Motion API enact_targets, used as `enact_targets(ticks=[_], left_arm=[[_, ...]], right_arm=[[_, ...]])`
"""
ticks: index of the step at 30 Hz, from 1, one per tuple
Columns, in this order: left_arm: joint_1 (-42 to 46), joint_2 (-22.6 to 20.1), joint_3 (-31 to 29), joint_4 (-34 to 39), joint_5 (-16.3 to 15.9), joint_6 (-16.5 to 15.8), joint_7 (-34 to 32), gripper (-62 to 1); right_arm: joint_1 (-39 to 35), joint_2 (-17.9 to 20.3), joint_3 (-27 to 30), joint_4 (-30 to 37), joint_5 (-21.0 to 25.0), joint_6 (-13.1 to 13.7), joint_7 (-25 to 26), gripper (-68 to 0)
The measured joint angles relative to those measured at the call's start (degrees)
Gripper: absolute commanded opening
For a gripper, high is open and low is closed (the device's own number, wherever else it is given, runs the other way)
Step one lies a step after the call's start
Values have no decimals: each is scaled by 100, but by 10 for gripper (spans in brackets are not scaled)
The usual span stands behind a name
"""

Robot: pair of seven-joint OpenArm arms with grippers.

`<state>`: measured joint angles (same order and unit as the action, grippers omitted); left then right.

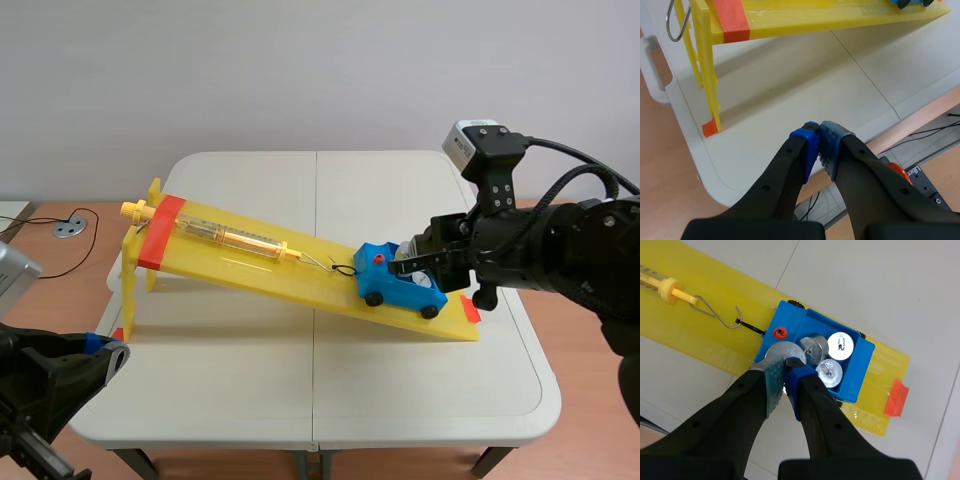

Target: Place the four metal weights on the blue cart on the ramp.

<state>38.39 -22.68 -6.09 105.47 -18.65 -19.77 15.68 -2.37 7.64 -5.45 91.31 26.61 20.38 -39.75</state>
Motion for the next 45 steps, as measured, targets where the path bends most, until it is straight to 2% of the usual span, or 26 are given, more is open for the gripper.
enact_targets(ticks=[5, 16, 28, 36, 37, 41, 45], left_arm=[[0, 0, 0, 0, 0, 0, 2, -569], [0, 0, 0, 0, 0, 0, 37, -569], [0, 0, 0, 0, 0, 0, 39, -569], [0, 0, 0, 0, 0, 0, 39, -569], [0, 0, 0, 0, 0, 0, 39, -569], [0, 0, 0, 0, 0, 0, 39, -569], [0, 0, 0, 0, 0, 0, 39, -569]], right_arm=[[92, -90, 2, -275, -4, -2, -22, -669], [109, -131, 9, -437, 0, 0, -22, -669], [566, -131, 9, -1008, 0, -2, 22, -669], [647, -179, 9, -1106, 0, 0, 17, -668], [647, -192, 9, -1106, 0, 0, 20, -656], [647, -212, 9, -1106, -4, 0, 22, -538], [647, -225, 11, -1106, -9, -2, 22, -501]])
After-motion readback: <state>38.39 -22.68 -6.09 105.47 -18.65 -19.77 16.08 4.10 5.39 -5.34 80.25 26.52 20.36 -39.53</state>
